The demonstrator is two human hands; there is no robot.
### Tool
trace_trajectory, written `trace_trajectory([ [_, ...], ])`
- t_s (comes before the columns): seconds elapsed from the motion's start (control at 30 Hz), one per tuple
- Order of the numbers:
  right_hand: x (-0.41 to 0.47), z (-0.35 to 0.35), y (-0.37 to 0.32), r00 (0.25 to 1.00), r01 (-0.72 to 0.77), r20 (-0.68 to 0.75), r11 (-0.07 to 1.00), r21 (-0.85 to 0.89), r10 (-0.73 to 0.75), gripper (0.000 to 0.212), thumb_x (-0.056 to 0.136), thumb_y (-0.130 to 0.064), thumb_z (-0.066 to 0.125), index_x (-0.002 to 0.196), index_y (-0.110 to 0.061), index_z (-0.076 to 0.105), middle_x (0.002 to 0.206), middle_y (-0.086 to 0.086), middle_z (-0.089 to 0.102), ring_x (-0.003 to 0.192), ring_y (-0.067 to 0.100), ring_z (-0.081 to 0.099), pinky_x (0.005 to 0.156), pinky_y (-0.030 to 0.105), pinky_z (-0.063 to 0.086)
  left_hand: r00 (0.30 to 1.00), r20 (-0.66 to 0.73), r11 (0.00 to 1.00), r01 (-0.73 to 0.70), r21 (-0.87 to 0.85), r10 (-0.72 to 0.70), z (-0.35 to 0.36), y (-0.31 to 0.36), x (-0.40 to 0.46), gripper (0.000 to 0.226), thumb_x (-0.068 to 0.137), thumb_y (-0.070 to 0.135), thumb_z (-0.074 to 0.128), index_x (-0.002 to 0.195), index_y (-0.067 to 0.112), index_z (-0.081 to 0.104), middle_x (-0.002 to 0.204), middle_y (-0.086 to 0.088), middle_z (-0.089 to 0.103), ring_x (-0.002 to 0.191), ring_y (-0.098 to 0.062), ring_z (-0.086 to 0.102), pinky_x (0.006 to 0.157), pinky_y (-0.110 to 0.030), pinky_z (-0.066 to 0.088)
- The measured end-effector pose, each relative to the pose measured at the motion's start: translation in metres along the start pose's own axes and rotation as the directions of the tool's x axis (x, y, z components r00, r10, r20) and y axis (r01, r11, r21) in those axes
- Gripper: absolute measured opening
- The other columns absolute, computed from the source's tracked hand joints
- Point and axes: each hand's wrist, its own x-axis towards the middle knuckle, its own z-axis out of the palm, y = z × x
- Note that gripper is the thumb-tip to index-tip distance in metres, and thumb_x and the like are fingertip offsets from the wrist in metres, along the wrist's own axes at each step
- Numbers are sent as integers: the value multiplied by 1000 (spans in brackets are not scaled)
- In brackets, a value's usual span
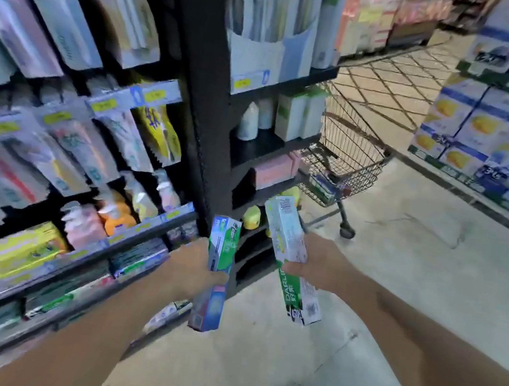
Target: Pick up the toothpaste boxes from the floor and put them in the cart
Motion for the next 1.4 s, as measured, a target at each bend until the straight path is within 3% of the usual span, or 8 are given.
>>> trace_trajectory([
  [0.07, 11, -23, 23, 999, -50, -23, 999, -9, 49, 45, 82, -37, 74, 114, -11, 55, 97, 5, 62, 83, 21, 65, 61, 29, 50, 1000, 23, 1000, -19, 25, 18, 6, 28, 31, 51, 72, 52, 71, 101, 16, 48, 94, -3, 59, 90, -24, 59, 75, -37, 50],
  [0.2, 34, -58, 65, 984, -157, -85, 987, 25, 158, 36, 81, -34, 73, 100, -13, 50, 92, 3, 57, 74, 17, 58, 54, 30, 47, 996, 64, 995, -60, 74, 55, 19, 72, 91, 48, 79, 48, 74, 94, 15, 43, 91, -2, 54, 78, -20, 54, 55, -30, 37],
  [0.37, 76, -93, 103, 949, -274, -141, 959, 70, 282, 46, 81, -29, 74, 114, -1, 57, 107, 19, 66, 75, 22, 60, 61, 36, 55, 976, 141, 983, -173, 60, 163, 28, 117, 169, 37, 85, 40, 73, 91, 19, 43, 82, 6, 50, 68, -8, 50, 50, -22, 36],
  [0.53, 123, -136, 123, 905, -367, -185, 923, 112, 382, 45, 82, -35, 76, 109, -9, 51, 102, 8, 58, 76, 18, 61, 58, 34, 58, 939, 223, 964, -267, -11, 262, 19, 157, 256, 47, 80, 36, 77, 115, 18, 52, 108, 1, 64, 90, -16, 63, 65, -28, 53],
  [0.7, 164, -182, 141, 854, -424, -240, 885, 192, 461, 42, 80, -35, 78, 101, -11, 50, 96, 5, 56, 69, 14, 58, 42, 24, 45, 895, 302, 940, -340, -13, 328, 8, 206, 333, 55, 71, 46, 73, 118, 25, 54, 108, 4, 68, 95, -14, 65, 80, -33, 57],
  [1.03, 231, -262, 228, 777, -499, -242, 802, 328, 582, 47, 78, -39, 78, 108, -15, 50, 106, 5, 60, 86, 21, 64, 64, 36, 60, 837, 394, 888, -449, 99, 380, 40, 324, 455, 57, 77, 49, 76, 119, 19, 52, 110, -1, 64, 94, -19, 63, 79, -36, 56],
  [1.17, 260, -301, 277, 786, -498, -223, 804, 326, 577, 48, 78, -38, 79, 109, -14, 51, 106, 5, 60, 85, 20, 64, 65, 37, 61, 823, 423, 892, -447, 67, 380, 60, 375, 493, 54, 82, 46, 74, 124, 23, 50, 112, 3, 66, 92, -15, 64, 62, -24, 49],
  [1.4, 319, -389, 346, 839, -463, -189, 852, 246, 510, 53, 78, -41, 79, 113, -14, 51, 109, 6, 60, 92, 22, 64, 76, 44, 60, 862, 393, 925, -374, 69, 319, 71, 455, 543, 42, 87, 39, 73, 118, 23, 51, 110, 4, 66, 91, -13, 62, 68, -25, 49],
])
